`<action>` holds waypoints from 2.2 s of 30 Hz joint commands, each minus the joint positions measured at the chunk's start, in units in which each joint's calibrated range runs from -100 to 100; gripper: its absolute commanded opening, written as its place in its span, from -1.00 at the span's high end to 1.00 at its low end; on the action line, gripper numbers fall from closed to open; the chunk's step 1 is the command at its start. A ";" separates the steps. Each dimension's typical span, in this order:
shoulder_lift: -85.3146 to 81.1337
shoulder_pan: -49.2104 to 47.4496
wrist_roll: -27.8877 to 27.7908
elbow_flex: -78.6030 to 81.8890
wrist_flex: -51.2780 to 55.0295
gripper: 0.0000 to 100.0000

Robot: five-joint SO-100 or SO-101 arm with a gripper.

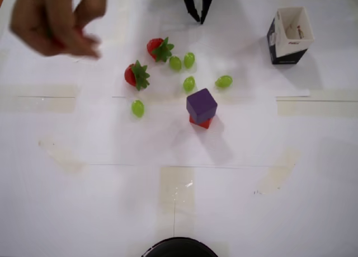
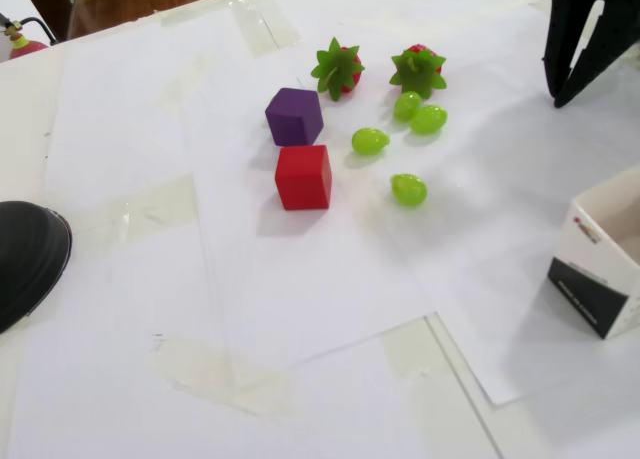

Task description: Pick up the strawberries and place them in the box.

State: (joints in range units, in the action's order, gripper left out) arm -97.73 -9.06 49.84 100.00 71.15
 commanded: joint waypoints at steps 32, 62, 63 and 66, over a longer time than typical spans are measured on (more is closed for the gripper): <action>0.14 0.53 -0.29 0.00 0.34 1.00; 10.37 5.53 -4.25 -19.09 0.26 1.00; 13.12 6.42 -5.62 -22.91 0.67 1.00; 21.37 8.70 -9.77 -32.18 0.99 1.00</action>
State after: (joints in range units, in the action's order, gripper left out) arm -87.10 -3.15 45.05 83.62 71.30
